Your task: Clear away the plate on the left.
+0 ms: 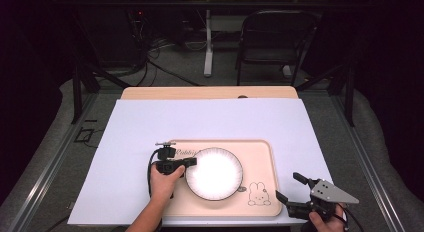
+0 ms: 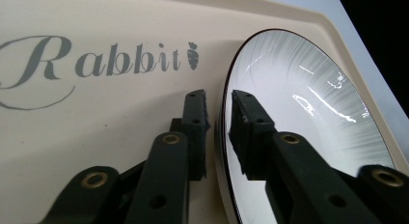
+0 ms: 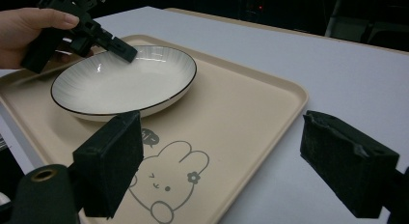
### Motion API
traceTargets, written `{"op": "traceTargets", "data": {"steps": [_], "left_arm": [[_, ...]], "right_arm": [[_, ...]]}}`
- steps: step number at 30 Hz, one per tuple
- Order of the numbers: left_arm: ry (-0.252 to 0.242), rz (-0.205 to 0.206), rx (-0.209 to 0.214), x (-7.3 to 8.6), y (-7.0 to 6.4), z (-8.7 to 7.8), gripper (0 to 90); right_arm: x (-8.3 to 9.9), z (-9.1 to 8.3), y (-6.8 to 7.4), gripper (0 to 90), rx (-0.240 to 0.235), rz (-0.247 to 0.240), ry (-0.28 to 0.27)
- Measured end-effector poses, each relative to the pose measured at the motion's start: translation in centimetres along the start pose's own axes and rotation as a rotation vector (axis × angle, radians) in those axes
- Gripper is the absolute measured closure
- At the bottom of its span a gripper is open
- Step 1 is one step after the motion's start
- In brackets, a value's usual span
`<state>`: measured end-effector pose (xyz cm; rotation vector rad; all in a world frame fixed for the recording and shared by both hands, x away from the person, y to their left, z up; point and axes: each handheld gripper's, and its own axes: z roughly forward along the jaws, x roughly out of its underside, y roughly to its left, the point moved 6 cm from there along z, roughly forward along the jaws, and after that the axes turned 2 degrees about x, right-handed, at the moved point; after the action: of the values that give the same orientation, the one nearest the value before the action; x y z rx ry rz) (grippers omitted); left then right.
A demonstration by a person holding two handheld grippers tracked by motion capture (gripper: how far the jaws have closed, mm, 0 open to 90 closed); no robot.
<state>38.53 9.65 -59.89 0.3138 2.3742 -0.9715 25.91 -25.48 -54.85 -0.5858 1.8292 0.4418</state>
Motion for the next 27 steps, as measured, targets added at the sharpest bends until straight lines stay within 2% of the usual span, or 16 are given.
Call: {"op": "traceTargets", "data": {"steps": [8, 9, 11, 14, 18, 21, 27], "left_arm": [[-0.031, 0.09, -0.052, -0.2, -0.6, 0.2, 51.5], [-0.051, 0.121, -0.066, -0.3, -0.6, 0.2, 48.8], [-0.063, 0.155, -0.105, -0.4, -0.6, 0.1, 43.1], [-0.069, 0.176, -0.115, -0.4, -0.8, 0.0, 39.8], [-0.069, 0.219, -0.141, -0.4, -1.0, -0.3, 38.8], [-0.071, 0.233, -0.159, -0.5, -1.2, -0.6, 38.8], [-0.114, 0.258, -0.153, -1.9, -2.2, -2.1, 38.8]], "right_arm": [[0.0, 0.0, -0.1, 14.7, 0.0, 0.004, 0.002], [0.0, 0.0, -0.1, 14.6, 0.001, 0.005, 0.001], [0.0, 0.0, -0.1, 14.7, 0.001, 0.005, 0.0], [0.0, 0.0, -0.1, 14.7, 0.002, 0.005, 0.001], [0.0, 0.0, 0.0, 14.7, 0.001, 0.003, 0.001], [0.0, 0.0, 0.0, 14.7, 0.0, 0.001, -0.001], [0.0, 0.0, 0.0, 14.7, 0.001, 0.001, 0.003]]}}
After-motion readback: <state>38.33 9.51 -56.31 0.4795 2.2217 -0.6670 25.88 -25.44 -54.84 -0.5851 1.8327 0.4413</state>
